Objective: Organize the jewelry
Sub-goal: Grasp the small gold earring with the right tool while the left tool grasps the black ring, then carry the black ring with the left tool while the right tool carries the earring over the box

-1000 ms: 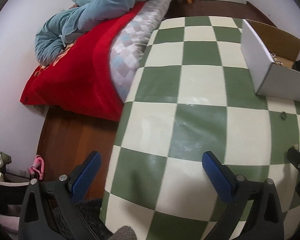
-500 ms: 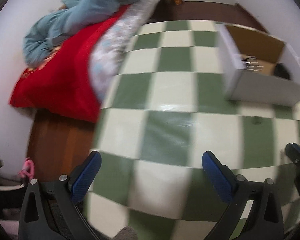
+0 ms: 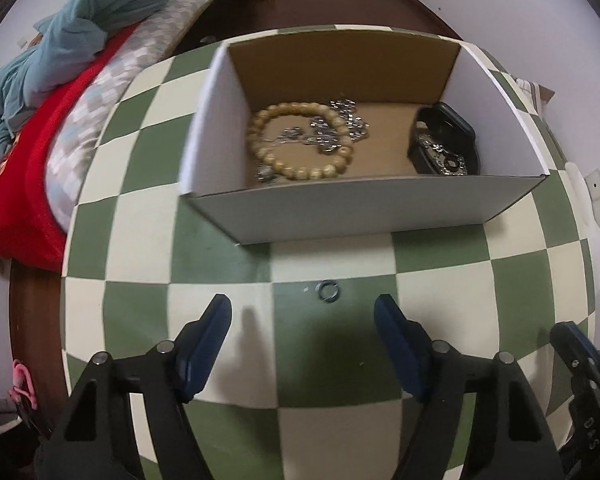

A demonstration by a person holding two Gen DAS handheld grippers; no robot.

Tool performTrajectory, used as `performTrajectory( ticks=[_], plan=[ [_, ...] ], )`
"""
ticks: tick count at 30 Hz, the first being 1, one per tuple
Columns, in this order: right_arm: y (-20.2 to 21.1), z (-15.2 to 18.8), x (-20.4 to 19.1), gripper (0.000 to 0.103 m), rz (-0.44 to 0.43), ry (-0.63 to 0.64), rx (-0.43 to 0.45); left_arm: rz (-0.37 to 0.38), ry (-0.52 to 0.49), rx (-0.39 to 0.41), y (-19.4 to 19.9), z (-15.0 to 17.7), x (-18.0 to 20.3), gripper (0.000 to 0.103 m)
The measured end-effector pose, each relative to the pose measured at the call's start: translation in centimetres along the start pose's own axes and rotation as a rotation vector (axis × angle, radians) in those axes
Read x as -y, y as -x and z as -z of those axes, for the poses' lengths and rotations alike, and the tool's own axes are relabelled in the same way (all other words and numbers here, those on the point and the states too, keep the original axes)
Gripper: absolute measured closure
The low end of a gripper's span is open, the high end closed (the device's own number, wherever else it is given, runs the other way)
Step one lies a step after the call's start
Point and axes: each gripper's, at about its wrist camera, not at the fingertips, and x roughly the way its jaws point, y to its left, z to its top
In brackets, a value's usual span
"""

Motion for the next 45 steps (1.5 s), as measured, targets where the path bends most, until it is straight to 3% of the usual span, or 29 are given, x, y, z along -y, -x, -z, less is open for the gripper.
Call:
performTrajectory(
  ticks=[2, 4, 9, 18, 29, 37, 45],
  plan=[
    [0.1, -0.3, 0.4, 0.091, 0.004, -0.006, 0.006, 0.004, -0.006, -0.001, -0.2, 0.0, 0.3, 0.046],
    [0.2, -0.6, 0.8, 0.091, 0.004, -0.018, 0.01, 0.018, -0.014, -0.017, -0.6, -0.1, 0.7, 0.071],
    [0.2, -1.0, 1.3, 0.091, 0.002, -0.031, 0.014, 0.044, -0.017, -0.006, -0.9, -0.1, 0.9, 0.093],
    [0.9, -0.9, 1.1, 0.091, -0.014, -0.026, 0.02, 0.03, -0.022, 0.048, 1.2, 1.4, 0.9, 0.094],
    [5.1, -0.3, -3.8, 0.091, -0.094, 0.091, 0.067, 0.062, 0.013, 0.208, 10.8, 4.0, -1.9, 0.094],
    [8.8, -2.0, -8.0, 0.091, -0.146, 0.169, 0.11, 0.101, 0.055, 0.282, 15.4, 2.0, -4.1, 0.094],
    [10.9, -5.8, -10.5, 0.091, -0.14, 0.235, 0.143, 0.111, 0.068, 0.298, 16.2, -1.6, -4.9, 0.094]
  ],
)
